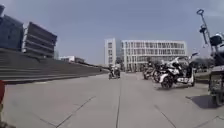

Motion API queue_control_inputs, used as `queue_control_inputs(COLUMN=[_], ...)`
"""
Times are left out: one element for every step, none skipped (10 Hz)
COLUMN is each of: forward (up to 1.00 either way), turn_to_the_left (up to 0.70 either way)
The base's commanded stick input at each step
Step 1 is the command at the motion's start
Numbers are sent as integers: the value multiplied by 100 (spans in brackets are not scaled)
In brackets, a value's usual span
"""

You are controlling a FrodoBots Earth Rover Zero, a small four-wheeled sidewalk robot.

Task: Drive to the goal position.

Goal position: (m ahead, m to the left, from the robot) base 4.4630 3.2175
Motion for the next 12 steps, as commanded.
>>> queue_control_inputs(forward=[70,70,70,70,70,70,70,70,70,70,70,70], turn_to_the_left=[-36,-36,-36,-36,-20,-1,-1,-1,-1,-1,9,34])
